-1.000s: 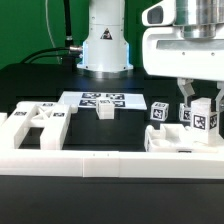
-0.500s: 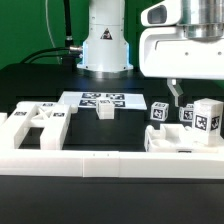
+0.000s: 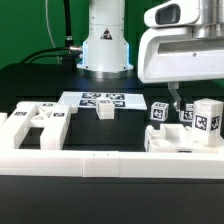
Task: Assemble chair
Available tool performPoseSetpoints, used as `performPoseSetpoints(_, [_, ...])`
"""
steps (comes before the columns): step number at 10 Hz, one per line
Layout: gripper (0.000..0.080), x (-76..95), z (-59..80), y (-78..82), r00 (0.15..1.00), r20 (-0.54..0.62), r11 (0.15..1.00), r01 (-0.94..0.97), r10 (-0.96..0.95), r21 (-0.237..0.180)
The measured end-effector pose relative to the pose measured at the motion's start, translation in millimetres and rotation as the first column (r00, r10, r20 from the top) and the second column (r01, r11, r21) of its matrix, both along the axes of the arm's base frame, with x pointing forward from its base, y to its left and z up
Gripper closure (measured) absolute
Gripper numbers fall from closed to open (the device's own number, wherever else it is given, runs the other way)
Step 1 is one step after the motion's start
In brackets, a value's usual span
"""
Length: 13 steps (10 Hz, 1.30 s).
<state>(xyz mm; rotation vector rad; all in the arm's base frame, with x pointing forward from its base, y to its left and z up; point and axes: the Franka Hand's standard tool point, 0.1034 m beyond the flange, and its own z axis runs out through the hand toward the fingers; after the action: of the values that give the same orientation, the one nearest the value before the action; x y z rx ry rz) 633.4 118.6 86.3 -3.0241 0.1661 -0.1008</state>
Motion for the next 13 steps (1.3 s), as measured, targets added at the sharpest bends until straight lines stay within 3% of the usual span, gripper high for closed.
performPoseSetpoints(4, [0.0151, 0.7, -0.6, 3.7, 0.948, 0.037, 0.948, -0.314, 0.316, -0.05])
performPoseSetpoints(6, [0.0425, 0.8, -0.4, 6.1, 0.946, 0.041, 0.947, -0.319, 0.321, -0.05])
performPoseSetpoints(7, [0.0425, 0.9, -0.4, 5.9, 0.946, 0.041, 0.947, -0.318, 0.32, -0.05])
performPoseSetpoints(8, [0.0514, 0.9, -0.7, 4.9, 0.947, 0.041, 0.947, -0.317, 0.32, -0.051])
performPoseSetpoints(12, [0.0514, 0.9, -1.1, 4.5, 0.95, 0.04, 0.95, -0.307, 0.309, -0.049])
performPoseSetpoints(13, [0.0514, 1.1, -1.5, 2.5, 0.986, 0.033, 0.986, -0.166, 0.166, -0.025])
